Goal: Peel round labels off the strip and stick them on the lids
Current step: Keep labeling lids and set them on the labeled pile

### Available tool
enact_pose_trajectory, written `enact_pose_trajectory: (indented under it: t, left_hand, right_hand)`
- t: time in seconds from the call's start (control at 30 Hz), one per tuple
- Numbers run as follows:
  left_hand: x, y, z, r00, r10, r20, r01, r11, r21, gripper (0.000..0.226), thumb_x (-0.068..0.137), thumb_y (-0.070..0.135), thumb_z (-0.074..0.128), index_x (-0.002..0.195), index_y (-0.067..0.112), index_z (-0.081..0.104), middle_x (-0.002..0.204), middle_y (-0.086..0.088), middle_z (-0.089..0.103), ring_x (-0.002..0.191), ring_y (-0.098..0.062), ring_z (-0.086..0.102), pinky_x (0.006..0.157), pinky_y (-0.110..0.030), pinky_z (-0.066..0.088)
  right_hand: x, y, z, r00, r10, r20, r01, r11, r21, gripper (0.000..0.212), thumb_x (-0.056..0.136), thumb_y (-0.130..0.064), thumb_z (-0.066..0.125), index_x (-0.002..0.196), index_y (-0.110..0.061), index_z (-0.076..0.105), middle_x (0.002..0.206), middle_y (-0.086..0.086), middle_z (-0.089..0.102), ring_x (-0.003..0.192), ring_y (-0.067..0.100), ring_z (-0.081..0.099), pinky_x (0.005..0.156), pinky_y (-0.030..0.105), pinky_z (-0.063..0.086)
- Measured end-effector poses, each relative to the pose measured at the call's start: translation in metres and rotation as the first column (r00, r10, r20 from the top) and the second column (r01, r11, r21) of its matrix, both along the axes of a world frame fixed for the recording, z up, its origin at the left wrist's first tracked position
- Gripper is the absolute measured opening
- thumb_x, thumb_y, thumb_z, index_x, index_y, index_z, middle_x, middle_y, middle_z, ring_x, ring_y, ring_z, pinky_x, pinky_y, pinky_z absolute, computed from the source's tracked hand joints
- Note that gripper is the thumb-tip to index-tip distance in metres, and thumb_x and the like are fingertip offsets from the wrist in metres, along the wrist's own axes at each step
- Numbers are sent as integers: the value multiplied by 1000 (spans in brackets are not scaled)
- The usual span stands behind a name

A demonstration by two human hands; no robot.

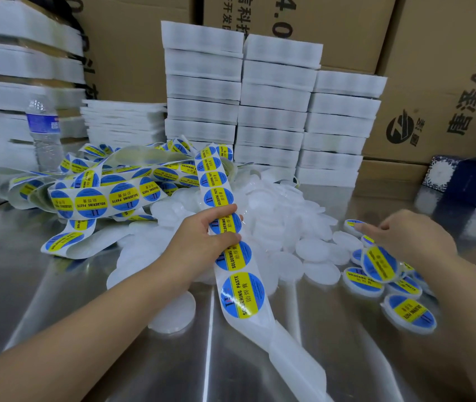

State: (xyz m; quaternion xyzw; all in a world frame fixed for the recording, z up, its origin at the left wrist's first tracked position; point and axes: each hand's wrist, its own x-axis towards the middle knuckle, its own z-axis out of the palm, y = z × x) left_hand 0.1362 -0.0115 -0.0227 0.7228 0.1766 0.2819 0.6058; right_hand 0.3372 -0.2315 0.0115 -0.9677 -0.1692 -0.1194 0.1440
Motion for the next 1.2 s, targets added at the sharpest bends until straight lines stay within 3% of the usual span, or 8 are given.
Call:
enact_pose_trajectory:
  t: [0.2, 0.33, 0.43, 0.57, 0.73, 0.87, 1.1, 1.2]
  left_hand:
    - [-1, -1, 1, 1000, 7, -9, -7, 1000, -7, 44, 84, 2, 66, 116, 32, 60, 117, 4, 67, 98, -11, 67, 90, -32, 54]
    - [0, 0, 1, 1000, 9, -10, -9, 999, -32, 42, 84, 2, 66, 111, 35, 60, 113, 5, 68, 93, -8, 68, 85, -29, 55]
    - [0, 1, 0, 1000, 8, -18, -9, 999, -51, 43, 84, 2, 66, 114, 32, 61, 112, 5, 69, 92, -8, 69, 84, -28, 55]
    - [2, 1, 0, 1000, 11, -28, -13, 998, -62, 44, 84, 2, 66, 120, 26, 62, 110, 6, 69, 92, -7, 68, 83, -26, 55]
    - [2, 2, 0, 999, 15, -28, -17, 998, -57, 45, 84, 0, 66, 122, 23, 62, 110, 6, 70, 98, -9, 67, 86, -27, 53]
    - [3, 2, -2, 999, 21, -30, -22, 999, -32, 46, 83, -1, 66, 124, 21, 61, 112, 3, 69, 99, -12, 67, 89, -30, 53]
    - [6, 5, -6, 1000, 11, -5, -11, 998, -55, 45, 82, -6, 64, 121, 17, 62, 102, 9, 71, 92, -8, 69, 80, -20, 56]
    - [7, 6, -7, 1000, 11, -13, -11, 999, -52, 46, 82, -4, 65, 122, 18, 61, 103, 9, 71, 94, -12, 69, 84, -25, 55]
  right_hand:
    - [1, -6, 1, 991, -97, -93, 81, 983, -163, 51, 84, -62, 54, 59, -19, 43, 68, 3, 52, 72, 27, 56, 66, 31, 45]
    - [-10, 1, 5, 999, -34, 29, 41, 969, -246, 40, 86, -60, 48, 72, -23, 54, 77, -1, 59, 80, 23, 57, 72, 32, 41]
    - [-30, 15, 7, 971, 238, 14, -238, 971, 14, 30, 85, -53, 55, 74, -26, 62, 74, -6, 61, 67, 10, 53, 56, 27, 37]
    - [-66, 36, 0, 805, 585, -93, -540, 789, 292, 19, 79, -44, 66, 71, -27, 65, 63, -5, 65, 57, 7, 56, 54, 20, 41]
    - [-95, 49, -12, 595, 781, -190, -647, 605, 464, 16, 78, -40, 68, 88, -31, 60, 73, -8, 69, 70, 14, 64, 68, 29, 50]
    - [-109, 52, -17, 475, 848, -236, -687, 525, 502, 33, 76, -40, 72, 104, -42, 56, 81, -14, 68, 73, 5, 63, 69, 14, 48]
    - [-122, 58, -22, 513, 846, -144, -697, 509, 506, 33, 76, -20, 77, 96, -42, 64, 80, -10, 61, 70, 0, 55, 70, 10, 46]
    - [-123, 58, -21, 535, 838, -107, -696, 509, 506, 28, 77, -17, 75, 91, -40, 66, 76, -9, 63, 68, 0, 55, 68, 7, 43]
